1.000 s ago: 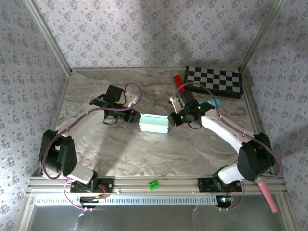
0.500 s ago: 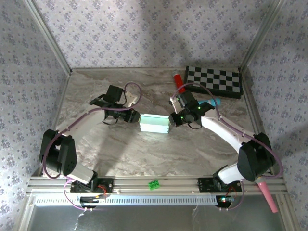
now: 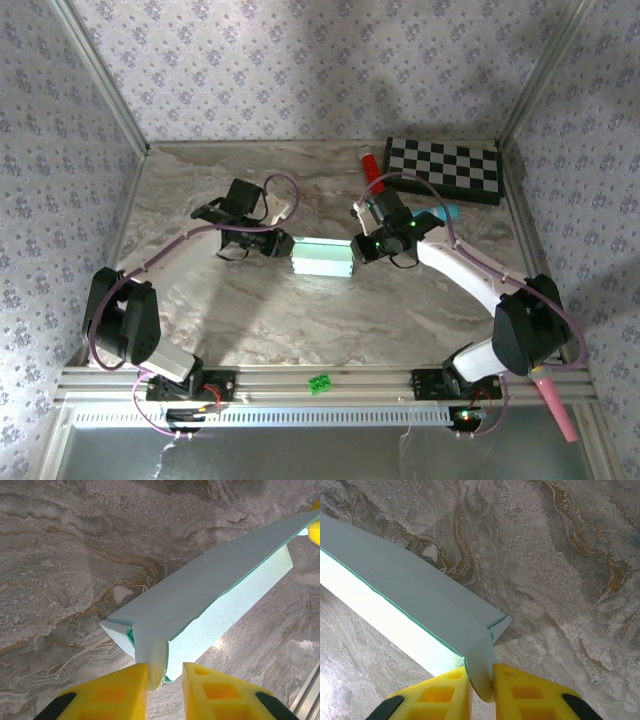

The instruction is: Fold the paper box

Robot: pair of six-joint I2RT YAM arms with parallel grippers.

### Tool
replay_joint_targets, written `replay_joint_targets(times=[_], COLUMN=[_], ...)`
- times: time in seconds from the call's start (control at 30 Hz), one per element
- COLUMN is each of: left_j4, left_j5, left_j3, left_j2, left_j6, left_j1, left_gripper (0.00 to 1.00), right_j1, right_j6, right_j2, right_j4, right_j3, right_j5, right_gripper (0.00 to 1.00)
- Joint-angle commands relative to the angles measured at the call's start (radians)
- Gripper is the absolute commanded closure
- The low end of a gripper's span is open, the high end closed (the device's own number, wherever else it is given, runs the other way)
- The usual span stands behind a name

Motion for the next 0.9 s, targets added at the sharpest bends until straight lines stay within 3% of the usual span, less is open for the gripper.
replay_joint_targets(times=[0.0,0.33,0.87], left_j4=[-0.013,-0.008,-0.011], left_j5=[0.005,0.007,-0.006], left_j3=[0.011,0.010,0.012], left_j2=[0.010,0.015,0.025], left_j6=[-0.012,-0.022,-0.025], left_j1=[-0.010,-0.019,-0.030], left_gripper=[0.77,0.83,0.83], right_j1=[0.004,0.006,0.002], right_j6=[0.023,0.046,0.065], right_j2=[0.018,0.034,0.036], right_j4=[0.000,0.012,0.017], right_j3=[0.007,0.020,0.028], right_j5=[-0.021,-0.039,-0.064], right_gripper=[0.81,0.82,0.83])
